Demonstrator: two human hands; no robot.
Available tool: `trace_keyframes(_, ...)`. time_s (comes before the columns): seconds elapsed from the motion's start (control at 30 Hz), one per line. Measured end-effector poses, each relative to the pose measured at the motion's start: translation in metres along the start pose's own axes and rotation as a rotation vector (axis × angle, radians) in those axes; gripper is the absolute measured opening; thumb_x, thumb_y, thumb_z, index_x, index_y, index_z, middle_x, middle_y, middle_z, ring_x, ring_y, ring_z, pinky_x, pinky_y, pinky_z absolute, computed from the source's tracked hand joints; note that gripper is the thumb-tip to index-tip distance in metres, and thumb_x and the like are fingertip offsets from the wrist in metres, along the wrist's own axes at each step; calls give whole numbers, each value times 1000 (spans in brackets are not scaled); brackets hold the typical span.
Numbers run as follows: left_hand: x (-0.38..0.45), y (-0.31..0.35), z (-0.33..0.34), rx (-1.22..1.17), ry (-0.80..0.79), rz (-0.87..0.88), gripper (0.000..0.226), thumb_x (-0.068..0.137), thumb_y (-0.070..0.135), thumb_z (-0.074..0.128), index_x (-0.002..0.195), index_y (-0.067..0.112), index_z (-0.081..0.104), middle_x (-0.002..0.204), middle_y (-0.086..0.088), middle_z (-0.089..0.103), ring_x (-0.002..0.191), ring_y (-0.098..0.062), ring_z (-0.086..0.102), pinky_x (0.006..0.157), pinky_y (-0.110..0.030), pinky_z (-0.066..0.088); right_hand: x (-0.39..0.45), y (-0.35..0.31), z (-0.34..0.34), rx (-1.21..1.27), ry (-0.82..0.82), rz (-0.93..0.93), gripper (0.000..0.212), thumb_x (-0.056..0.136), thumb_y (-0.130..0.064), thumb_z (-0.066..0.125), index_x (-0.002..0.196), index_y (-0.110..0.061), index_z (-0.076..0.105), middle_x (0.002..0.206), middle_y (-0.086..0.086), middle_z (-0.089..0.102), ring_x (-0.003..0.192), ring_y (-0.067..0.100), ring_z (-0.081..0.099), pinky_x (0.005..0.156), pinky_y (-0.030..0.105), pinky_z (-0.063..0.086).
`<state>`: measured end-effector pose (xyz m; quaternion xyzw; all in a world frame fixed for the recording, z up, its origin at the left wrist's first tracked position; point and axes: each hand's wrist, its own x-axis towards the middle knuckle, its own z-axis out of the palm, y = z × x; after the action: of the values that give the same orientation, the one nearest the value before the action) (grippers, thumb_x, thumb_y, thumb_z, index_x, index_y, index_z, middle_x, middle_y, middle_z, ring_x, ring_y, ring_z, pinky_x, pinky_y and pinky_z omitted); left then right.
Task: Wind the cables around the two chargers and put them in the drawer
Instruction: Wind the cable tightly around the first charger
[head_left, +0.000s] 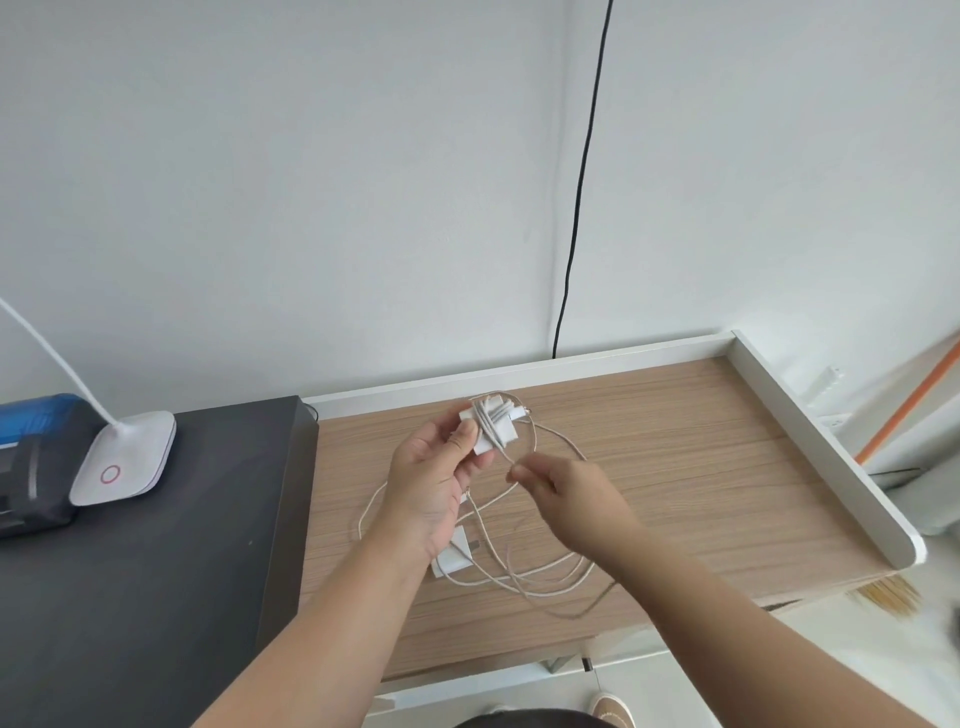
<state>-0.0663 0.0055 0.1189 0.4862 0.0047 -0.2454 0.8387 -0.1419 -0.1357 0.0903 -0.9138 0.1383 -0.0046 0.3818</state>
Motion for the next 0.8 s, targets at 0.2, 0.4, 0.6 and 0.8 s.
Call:
trace_keyframes(0.2, 18, -7, -15, 389, 126, 173, 23, 86, 11, 69, 104, 26, 69, 103, -2, 69, 89, -12, 65, 74, -26, 53, -24, -23, -3, -329, -11, -226, 25, 100, -37, 37, 112, -28, 57, 88, 4, 69, 82, 30, 64, 60, 32, 45)
trace_keyframes(0.4, 15, -5, -18, 948, -41, 406, 31, 82, 18, 74, 108, 34, 67, 104, 6, 64, 86, -4, 64, 78, -21, 51, -12, -32, -48, -409, 181, -411, 23, 96, -41, 49, 94, -25, 66, 75, -2, 68, 72, 25, 64, 54, 26, 33)
trace_keyframes(0.6, 5, 10, -14, 1020, -232, 342, 31, 83, 14, 74, 108, 31, 69, 104, 7, 64, 85, -1, 64, 79, -21, 53, 14, -20, -74, -366, 283, -479, 21, 85, -52, 61, 85, -34, 70, 53, -12, 47, 51, 13, 47, 51, 23, 37)
trace_keyframes(0.8, -5, 27, -15, 937, -424, 213, 39, 84, 14, 72, 101, 49, 69, 87, 17, 69, 81, -4, 62, 79, -22, 53, 30, -10, -70, 107, 16, -425, 25, 79, -42, 74, 69, -20, 68, 47, -10, 41, 47, 7, 31, 47, 21, 27)
